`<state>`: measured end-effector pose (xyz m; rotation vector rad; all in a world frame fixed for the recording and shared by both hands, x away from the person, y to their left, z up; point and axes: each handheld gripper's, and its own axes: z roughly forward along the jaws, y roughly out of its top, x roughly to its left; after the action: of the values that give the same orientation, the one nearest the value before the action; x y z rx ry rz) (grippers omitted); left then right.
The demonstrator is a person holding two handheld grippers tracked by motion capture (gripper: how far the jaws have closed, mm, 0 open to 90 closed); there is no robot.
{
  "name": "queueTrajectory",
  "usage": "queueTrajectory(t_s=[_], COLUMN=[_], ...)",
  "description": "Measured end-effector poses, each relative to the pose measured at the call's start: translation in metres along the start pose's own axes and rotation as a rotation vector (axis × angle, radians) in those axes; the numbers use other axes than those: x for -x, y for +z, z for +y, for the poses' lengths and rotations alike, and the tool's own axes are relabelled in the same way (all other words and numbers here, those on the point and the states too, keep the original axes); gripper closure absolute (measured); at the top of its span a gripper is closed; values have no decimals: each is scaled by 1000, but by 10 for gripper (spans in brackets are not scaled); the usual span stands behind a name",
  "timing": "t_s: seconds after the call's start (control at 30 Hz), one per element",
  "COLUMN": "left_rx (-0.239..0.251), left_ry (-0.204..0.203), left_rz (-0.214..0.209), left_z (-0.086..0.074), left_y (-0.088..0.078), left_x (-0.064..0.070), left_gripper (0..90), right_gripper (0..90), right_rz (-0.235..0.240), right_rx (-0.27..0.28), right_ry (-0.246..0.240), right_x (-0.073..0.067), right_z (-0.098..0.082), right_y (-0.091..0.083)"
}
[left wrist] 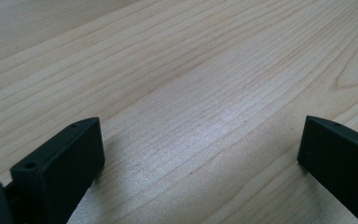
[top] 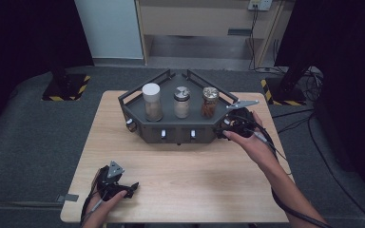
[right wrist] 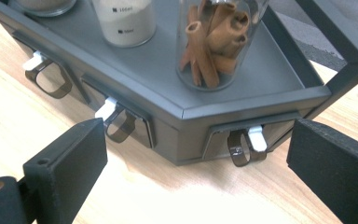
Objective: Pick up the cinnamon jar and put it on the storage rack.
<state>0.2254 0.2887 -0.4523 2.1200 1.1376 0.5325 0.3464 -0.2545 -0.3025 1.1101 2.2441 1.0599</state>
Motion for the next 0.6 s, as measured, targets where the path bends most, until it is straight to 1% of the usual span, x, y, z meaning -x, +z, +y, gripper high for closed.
queueTrajectory(t_s=[0.6], left_rx=[0], left_ry=[0], left_rz=[0], left_z=[0], left_y=[0], left_x=[0], left_gripper=[0], right_gripper=[44], right_rz=[24], right_rx=[-18], right_ry=[1], right_x=[-3], right_z=[-25], right_y=[-7])
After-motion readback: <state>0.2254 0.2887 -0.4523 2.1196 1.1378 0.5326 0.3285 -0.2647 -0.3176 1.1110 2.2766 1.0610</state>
